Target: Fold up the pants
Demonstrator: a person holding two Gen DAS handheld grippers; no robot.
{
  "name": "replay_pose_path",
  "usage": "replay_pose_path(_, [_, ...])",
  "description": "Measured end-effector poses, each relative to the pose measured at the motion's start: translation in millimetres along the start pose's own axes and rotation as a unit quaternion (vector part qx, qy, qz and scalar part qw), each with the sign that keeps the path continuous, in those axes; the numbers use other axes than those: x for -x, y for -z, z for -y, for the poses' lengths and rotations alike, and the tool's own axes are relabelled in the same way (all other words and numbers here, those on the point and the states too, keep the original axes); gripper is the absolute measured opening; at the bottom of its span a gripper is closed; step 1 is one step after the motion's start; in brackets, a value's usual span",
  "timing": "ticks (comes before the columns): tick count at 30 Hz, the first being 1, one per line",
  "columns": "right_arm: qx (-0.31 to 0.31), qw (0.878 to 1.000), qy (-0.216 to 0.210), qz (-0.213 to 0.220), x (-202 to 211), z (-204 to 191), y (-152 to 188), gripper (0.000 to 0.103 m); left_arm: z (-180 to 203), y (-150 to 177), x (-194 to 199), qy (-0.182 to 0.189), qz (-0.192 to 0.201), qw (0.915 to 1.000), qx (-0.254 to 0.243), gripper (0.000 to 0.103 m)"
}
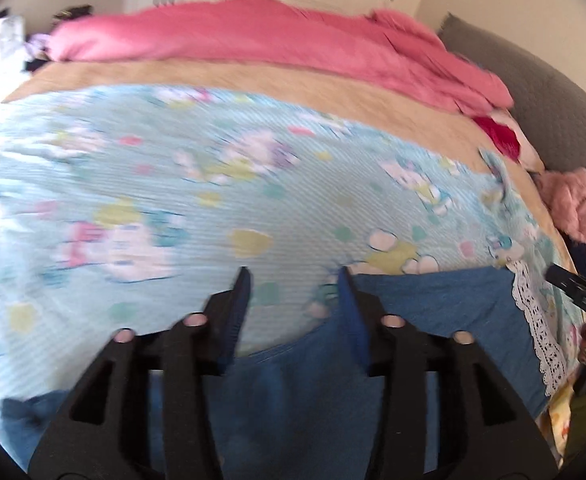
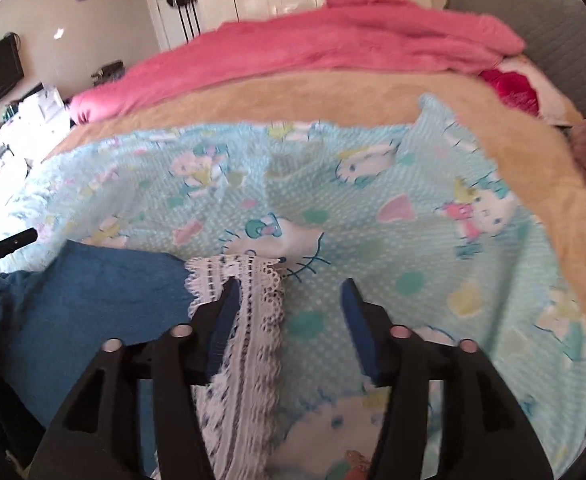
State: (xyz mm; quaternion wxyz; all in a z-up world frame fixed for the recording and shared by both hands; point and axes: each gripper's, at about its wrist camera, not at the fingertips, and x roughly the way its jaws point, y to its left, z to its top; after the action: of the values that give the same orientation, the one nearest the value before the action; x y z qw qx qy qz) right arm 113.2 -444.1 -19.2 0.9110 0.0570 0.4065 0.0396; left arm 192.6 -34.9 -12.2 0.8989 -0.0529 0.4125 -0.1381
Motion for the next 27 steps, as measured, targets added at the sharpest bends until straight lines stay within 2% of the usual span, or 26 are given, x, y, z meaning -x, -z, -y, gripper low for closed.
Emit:
replay_pose_path(2, [0.012, 1.0, -0.002, 0.012, 18, -8, 7, 0.062, -11, 7, 21, -0.008, 0.013, 0.9998, 0.01, 0.053])
replay_pose_path(5, [0.042, 0.999, -0.007, 0.021, 32, -30, 16, 0.062, -24, 21, 47, -0.012, 0.022, 0.9995, 0.021, 0.062])
replay_pose_path(8, [0.064, 0.997, -0.033, 0.025, 39, -56, 23, 0.062, -29, 36, 63, -0.034, 0.02, 0.9992, 0.006, 0.066])
replay_pose_path(9, [0.072, 0.996, -0.041, 0.024, 39, -65, 25, 0.067, -29, 40, 66, -0.041, 0.016, 0.999, 0.003, 0.067])
replay_pose_path(11, [0.09, 0.994, -0.055, 0.019, 35, -89, 30, 0.08, -27, 49, 67, -0.039, 0.002, 0.9992, -0.003, 0.076])
replay_pose_path(13, [0.122, 0.99, -0.072, 0.011, 26, -115, 35, 0.08, -22, 57, 62, -0.018, -0.009, 0.9998, -0.003, 0.083])
replay_pose_path(18, [0.164, 0.982, -0.088, -0.022, 4, -159, 47, 0.08, 12, 73, 37, -0.002, -0.033, 0.9981, -0.052, 0.086])
replay_pose_path(21, [0.167, 0.983, -0.067, -0.043, -10, -163, 51, 0.083, 20, 79, 14, -0.035, -0.058, 0.9948, -0.076, 0.091])
replay_pose_path(23, [0.167, 0.983, -0.007, -0.08, -26, -152, 56, 0.083, 13, 84, 0, -0.078, -0.08, 0.9909, -0.075, 0.091])
replay_pose_path(27, [0.119, 0.989, -0.02, -0.085, -25, -124, 58, 0.086, -6, 90, 4, -0.049, -0.066, 0.9953, -0.051, 0.091])
